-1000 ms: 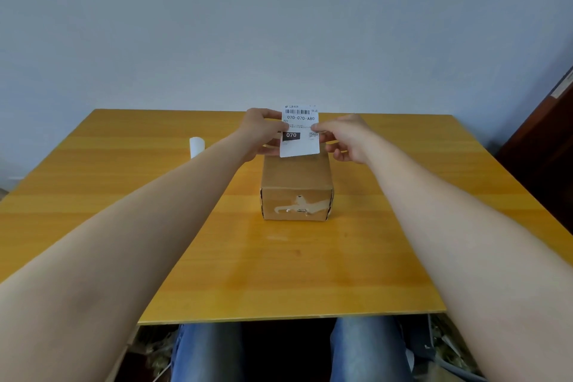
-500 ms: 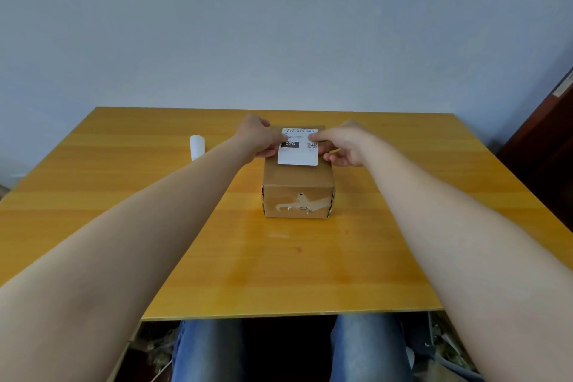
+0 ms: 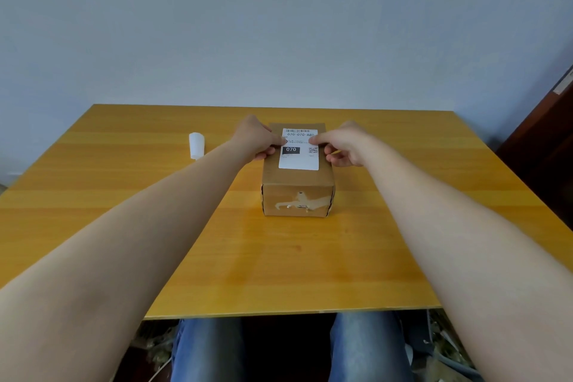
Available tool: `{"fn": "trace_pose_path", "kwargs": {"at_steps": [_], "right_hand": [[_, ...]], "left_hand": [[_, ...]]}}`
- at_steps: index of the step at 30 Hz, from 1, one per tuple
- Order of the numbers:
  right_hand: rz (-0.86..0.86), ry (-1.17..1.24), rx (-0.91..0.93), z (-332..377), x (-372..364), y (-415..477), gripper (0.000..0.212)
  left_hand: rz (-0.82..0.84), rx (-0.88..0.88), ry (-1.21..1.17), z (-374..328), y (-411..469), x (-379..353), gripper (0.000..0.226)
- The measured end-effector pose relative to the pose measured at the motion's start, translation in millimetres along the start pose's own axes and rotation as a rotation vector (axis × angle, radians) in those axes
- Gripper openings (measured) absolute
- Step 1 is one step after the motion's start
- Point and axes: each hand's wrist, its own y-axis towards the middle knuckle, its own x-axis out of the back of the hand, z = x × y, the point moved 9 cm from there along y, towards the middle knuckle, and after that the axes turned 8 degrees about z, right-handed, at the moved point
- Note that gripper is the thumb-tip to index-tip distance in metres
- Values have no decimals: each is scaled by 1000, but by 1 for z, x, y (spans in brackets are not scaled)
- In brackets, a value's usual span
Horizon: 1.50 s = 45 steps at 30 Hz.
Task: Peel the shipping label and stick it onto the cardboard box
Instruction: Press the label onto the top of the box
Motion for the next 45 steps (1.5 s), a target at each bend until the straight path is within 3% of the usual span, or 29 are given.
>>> {"fn": "trace_pose_path", "kwargs": {"at_steps": [6,13,22,28,45], "right_hand": [[-27,-61,17,4,-1,2,33],[-42,-99,21,7,-2,-1,30],[-35,-123,16,7,-4,-8,24],[-16,-95,8,8,-4,-10,24],[-38,-117,18,8,-4,-11,23]], "left_hand": [[-15,24,47,0,2,0,27],[-1,48,65,1,1,-1,36],[34,77,62,1,2,-5,35],[33,89,74,1,3,-5,22],[19,93,67,3,5,-4,32]]}}
